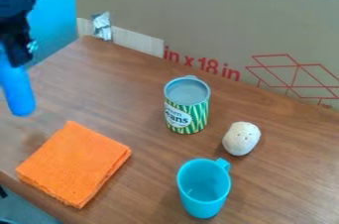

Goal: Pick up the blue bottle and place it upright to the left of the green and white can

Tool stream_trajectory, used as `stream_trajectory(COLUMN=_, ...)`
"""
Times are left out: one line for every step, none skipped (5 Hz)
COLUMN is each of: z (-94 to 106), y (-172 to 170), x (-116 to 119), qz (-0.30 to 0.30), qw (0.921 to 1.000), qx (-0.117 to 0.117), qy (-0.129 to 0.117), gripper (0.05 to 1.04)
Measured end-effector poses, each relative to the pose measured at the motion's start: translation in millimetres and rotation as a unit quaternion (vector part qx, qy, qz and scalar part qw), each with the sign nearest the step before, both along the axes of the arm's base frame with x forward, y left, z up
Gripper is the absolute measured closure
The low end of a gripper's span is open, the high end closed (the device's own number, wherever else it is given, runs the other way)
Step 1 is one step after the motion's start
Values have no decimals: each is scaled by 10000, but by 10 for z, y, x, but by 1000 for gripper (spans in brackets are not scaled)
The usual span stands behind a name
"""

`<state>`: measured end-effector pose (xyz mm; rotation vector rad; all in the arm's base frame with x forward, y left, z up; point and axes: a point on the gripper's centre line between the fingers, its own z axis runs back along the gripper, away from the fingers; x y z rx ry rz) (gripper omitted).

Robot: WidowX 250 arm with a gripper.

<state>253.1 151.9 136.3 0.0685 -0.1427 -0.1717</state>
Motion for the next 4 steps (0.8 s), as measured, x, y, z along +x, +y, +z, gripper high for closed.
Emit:
stream_trajectory(z=-5, y=-101, x=370, qz=-4, qw=9997, qx=-256, qy=-33, gripper=734)
stream_trajectory(z=-115, y=-183, x=679, qz=186, qw=9980, qx=-585, qy=142, gripper=734)
stream_trajectory(z=-106, y=-221, x=833, qz=290, qw=9973, qx=-666, qy=134, gripper=734)
stream_trajectory(z=-71, y=-427, x=978, qz=147, qw=9975, qx=-678, qy=88, gripper=734)
